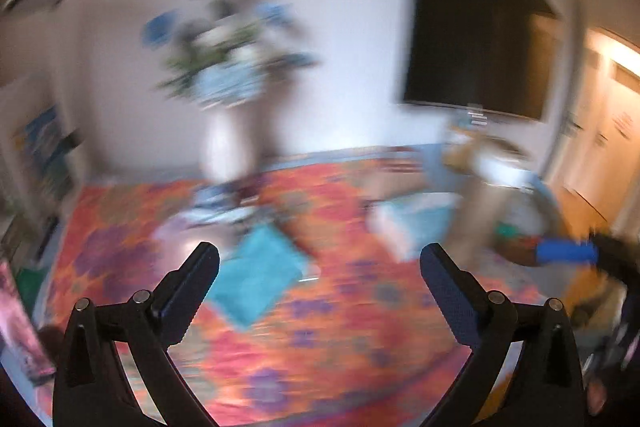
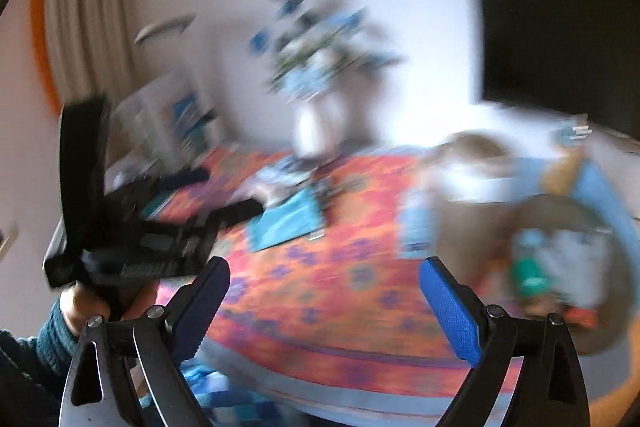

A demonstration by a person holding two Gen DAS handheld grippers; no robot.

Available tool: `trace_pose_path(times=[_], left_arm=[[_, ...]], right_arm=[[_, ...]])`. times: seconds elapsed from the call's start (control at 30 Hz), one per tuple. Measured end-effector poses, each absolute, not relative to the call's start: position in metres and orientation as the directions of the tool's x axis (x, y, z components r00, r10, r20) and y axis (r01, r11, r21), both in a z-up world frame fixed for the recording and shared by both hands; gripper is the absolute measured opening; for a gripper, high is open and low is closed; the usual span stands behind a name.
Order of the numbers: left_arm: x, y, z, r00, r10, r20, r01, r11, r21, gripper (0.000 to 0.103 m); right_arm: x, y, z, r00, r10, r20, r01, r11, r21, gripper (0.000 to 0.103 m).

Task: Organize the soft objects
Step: 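Bring both tools back over the bed, then grasp the translucent white bag with left tool while right tool grasps teal pouch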

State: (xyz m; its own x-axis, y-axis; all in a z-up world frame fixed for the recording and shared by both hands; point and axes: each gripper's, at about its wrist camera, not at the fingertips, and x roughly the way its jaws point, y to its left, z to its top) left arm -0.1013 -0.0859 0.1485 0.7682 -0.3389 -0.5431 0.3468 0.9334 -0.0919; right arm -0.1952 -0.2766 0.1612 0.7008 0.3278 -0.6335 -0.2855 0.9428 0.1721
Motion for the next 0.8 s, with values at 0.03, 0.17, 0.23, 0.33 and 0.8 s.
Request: trace_pose_path(times=[0.03,0.17,0.23,0.33,0.8], left_arm=[[-0.092,-0.071,0.143,0.771,-0.313,-0.554,0.31,0.945,-0.102,0.101],[-0.048,-0.009,0.109,0.759,-0.219,-0.613,0.166,0.976,-0.143,0.101],[-0.032,0.01,0.095,0.741,-0.204,-0.64,0.128,0.978,-0.163,0.101],[-0.007,0.03,0.074,0.707,-0.219,-0.673,0.098,0.972,-0.214,0.101],[0.064,0.032,0.022,0.606,-0.44,-0.663,0.163,0.884,-0.438,0.1]], right_arm=[[-0.183,-0.259,0.15,0.669,0.346,-0.658,-0.303,0.935,0.183,0.095],[-0.129,-0.198,0.092,0.527,0.372,-0.764,-0.309,0.922,0.235,0.095],[-0.102,-0.182,0.064,0.459,0.402,-0.792,-0.292,0.91,0.293,0.095],[-0.069,-0.174,0.033,0.406,0.411,-0.816,-0.221,0.911,0.349,0.095],[-0.005,-0.164,0.0,0.466,0.382,-0.798,-0.078,0.916,0.393,0.095]])
